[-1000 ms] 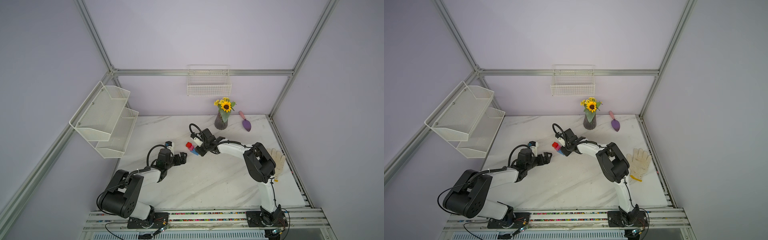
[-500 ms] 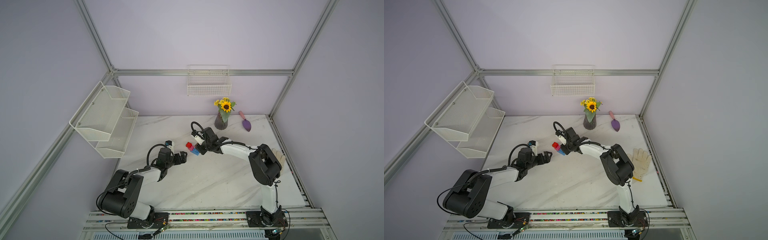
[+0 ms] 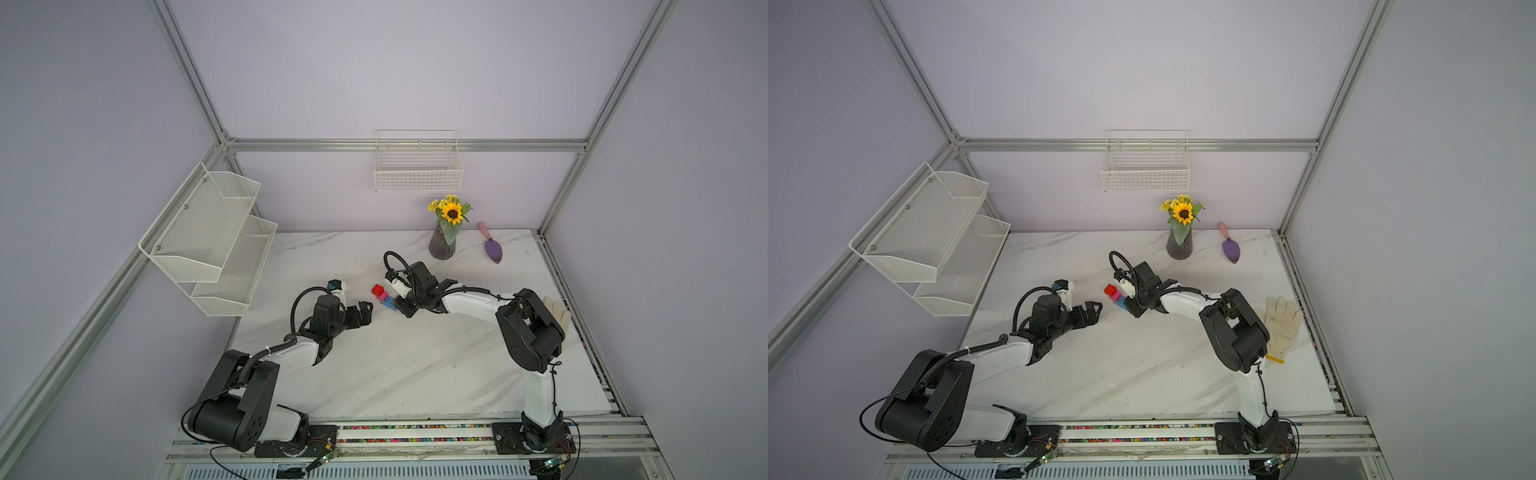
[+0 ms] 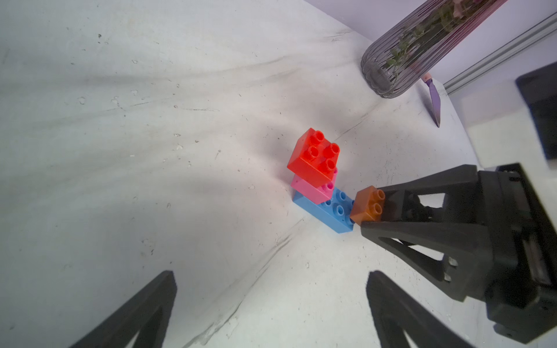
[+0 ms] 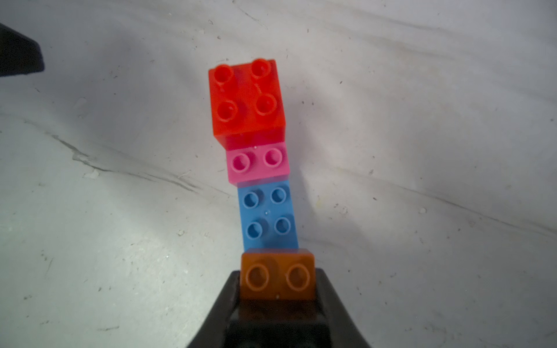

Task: Assemble the letter v with lego
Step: Assemble the lego brick with the lego brick.

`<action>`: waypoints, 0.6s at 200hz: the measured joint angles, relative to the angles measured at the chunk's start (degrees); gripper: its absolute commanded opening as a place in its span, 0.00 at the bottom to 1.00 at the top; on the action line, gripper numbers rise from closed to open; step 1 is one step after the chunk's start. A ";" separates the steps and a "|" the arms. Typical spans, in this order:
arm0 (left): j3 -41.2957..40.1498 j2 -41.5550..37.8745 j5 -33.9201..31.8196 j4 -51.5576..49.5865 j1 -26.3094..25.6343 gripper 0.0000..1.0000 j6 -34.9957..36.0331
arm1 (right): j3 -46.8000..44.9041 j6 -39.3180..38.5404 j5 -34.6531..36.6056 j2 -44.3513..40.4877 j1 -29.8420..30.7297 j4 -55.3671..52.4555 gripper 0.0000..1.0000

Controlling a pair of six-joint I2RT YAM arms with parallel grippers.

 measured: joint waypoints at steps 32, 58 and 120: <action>0.00 0.00 0.02 -0.15 0.00 1.00 0.07 | -0.02 0.13 -0.02 0.04 0.00 0.00 0.32; 0.00 0.00 0.00 -0.24 0.00 1.00 0.13 | -0.66 0.24 -0.02 0.04 0.00 0.13 0.32; 0.00 -0.07 0.00 -0.50 0.00 1.00 0.13 | -1.11 0.35 0.00 0.26 0.00 1.05 0.32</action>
